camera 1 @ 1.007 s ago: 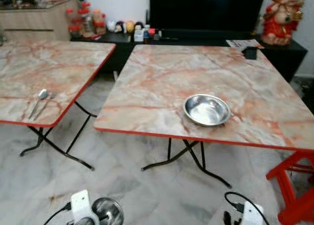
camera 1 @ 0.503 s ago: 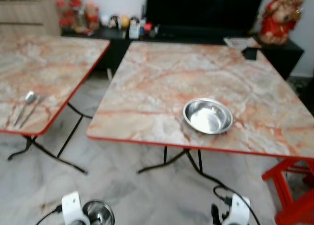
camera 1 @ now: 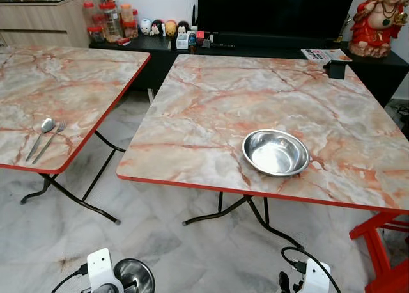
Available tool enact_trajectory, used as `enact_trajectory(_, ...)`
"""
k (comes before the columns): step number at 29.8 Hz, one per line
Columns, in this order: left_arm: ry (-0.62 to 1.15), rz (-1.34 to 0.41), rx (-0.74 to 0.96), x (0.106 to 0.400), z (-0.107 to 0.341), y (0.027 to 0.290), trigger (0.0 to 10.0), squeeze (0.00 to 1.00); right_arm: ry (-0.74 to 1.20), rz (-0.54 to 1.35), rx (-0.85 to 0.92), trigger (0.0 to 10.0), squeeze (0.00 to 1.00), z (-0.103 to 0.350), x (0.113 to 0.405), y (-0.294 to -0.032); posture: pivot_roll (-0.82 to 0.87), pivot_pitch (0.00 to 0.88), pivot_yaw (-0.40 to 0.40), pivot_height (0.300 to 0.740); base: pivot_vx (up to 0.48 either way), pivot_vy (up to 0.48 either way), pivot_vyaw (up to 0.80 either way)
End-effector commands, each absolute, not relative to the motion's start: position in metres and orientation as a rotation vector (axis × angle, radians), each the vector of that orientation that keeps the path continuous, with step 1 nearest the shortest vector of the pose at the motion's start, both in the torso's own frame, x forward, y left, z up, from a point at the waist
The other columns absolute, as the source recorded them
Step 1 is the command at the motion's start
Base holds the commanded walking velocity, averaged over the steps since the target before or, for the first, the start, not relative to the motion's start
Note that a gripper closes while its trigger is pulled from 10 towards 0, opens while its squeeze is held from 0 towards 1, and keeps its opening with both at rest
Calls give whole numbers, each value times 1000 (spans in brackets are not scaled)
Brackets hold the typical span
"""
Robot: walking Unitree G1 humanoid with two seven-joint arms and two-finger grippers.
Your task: Setting the table
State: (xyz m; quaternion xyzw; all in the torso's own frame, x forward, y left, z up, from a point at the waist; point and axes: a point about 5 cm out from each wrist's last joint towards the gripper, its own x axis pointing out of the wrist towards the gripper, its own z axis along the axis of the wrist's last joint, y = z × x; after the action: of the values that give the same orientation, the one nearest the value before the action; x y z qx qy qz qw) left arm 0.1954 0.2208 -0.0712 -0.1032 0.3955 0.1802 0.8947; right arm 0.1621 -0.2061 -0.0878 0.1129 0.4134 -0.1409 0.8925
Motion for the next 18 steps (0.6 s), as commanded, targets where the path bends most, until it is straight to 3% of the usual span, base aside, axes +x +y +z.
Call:
enact_trajectory(1,821,353,-191,198,-70,220,10000,0,853,-302,232,10000,0,-87,162,-209,-43,0,-23,740,0,0,0)
enact_trajectory(6,822,346,-182,198,-70,219,10000,0,854,-301,230,10000,0,-87,161,-209,-43,0,-23,740,0,-208,0)
enact_trajectory(18,830,347,-180,195,-72,218,10000,0,852,-300,229,10000,0,-87,161,-211,-48,0,-25,740,0,-361,0)
